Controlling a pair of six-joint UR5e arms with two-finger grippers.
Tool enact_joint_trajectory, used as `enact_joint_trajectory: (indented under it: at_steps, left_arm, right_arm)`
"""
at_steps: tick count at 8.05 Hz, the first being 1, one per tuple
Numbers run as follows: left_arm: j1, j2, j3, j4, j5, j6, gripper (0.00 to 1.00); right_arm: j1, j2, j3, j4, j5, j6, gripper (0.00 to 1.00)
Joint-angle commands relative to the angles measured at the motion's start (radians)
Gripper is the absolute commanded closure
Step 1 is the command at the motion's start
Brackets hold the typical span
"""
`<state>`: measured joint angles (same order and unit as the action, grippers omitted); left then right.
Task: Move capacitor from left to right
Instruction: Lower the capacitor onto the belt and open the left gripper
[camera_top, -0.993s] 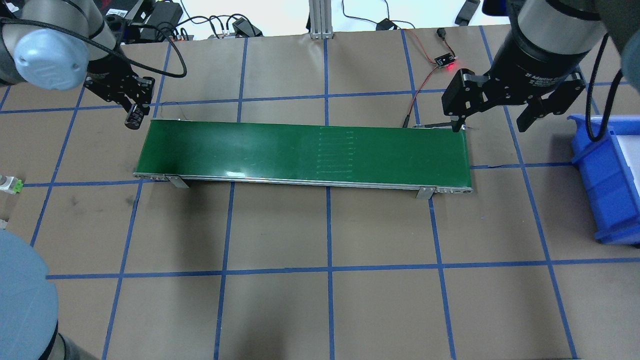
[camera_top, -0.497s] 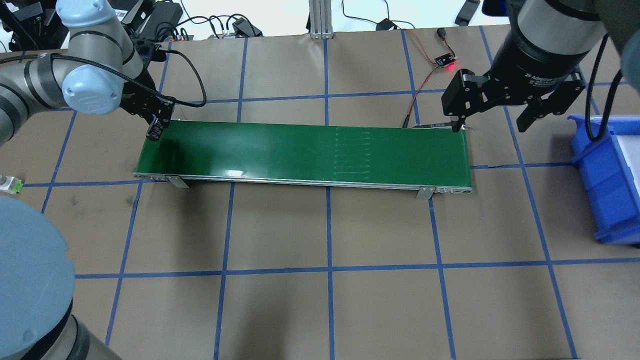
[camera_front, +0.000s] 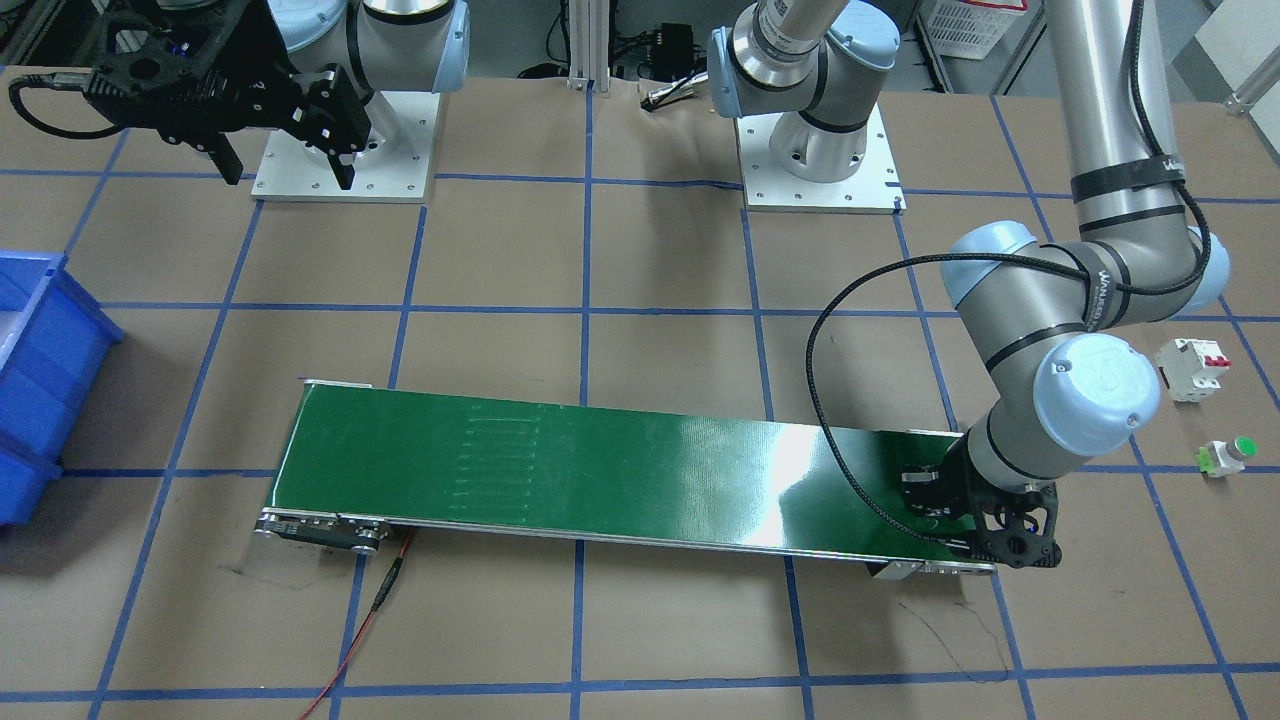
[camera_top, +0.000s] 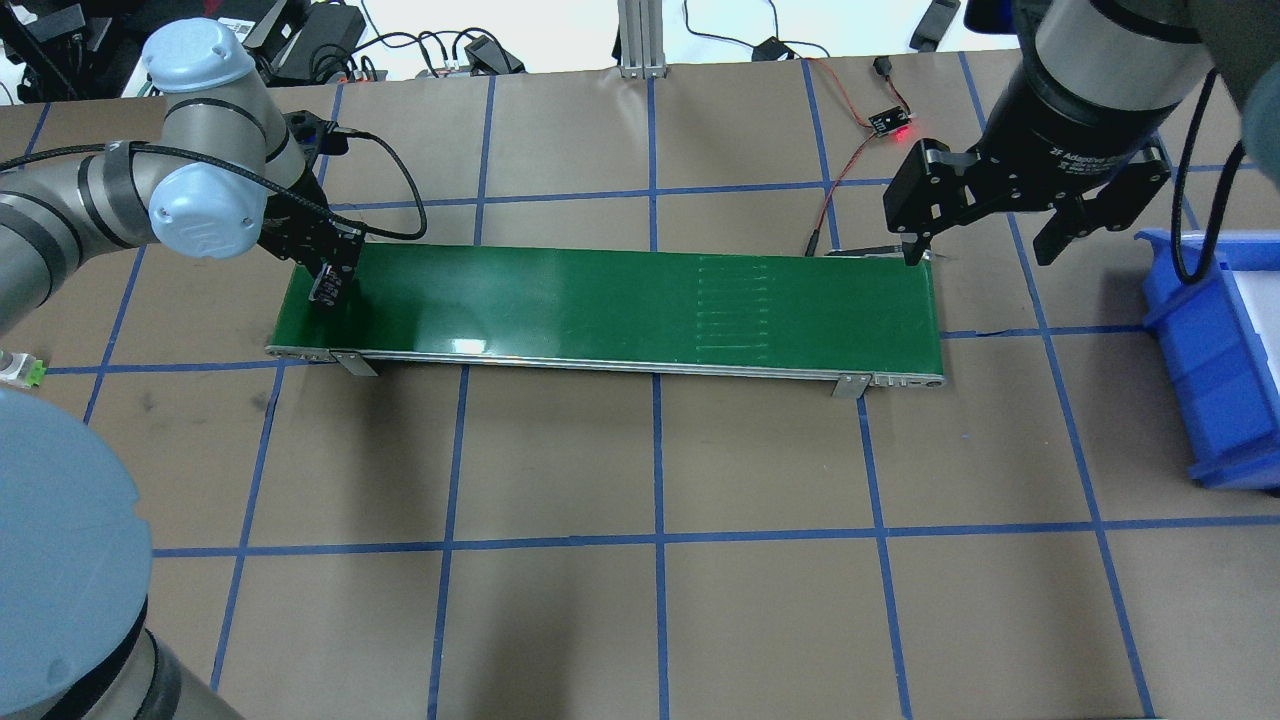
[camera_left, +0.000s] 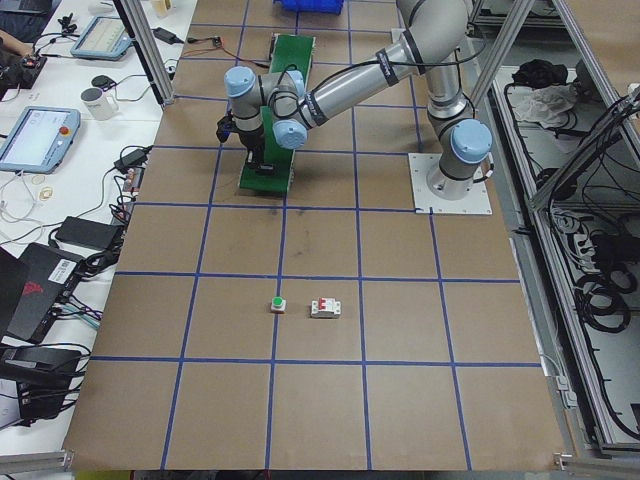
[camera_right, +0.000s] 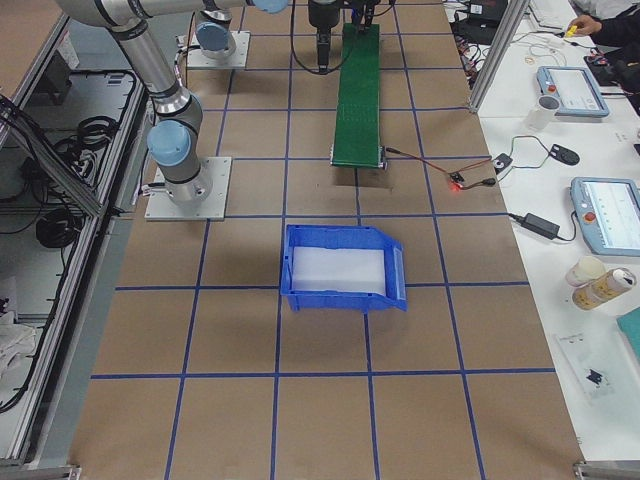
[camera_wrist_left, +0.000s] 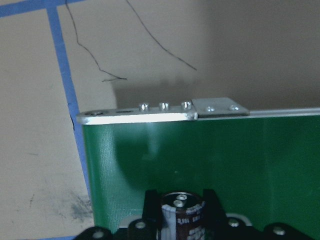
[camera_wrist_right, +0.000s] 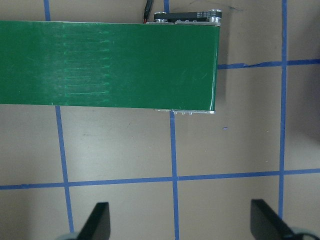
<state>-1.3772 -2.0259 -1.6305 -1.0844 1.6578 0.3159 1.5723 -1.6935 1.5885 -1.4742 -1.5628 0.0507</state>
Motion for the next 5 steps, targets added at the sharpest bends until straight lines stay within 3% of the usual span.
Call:
enact_joint_trajectory:
  at_steps: [1,3,5]
  left_arm:
    - [-0.005,0.009,-0.002,0.006,-0.003,-0.043,0.56]
    - [-0.017,0.016,0.009,0.001,-0.045,-0.075,0.24]
    - [-0.075,0.044,0.011,-0.059,-0.036,-0.153,0.12]
  right_arm:
    - [0.0,0.0,0.001,0.0,0.0,0.0,0.0]
    - [0.0,0.0,0.001,0.0,0.0,0.0,0.0]
    - [0.0,0.0,0.001,0.006,0.0,0.0,0.0]
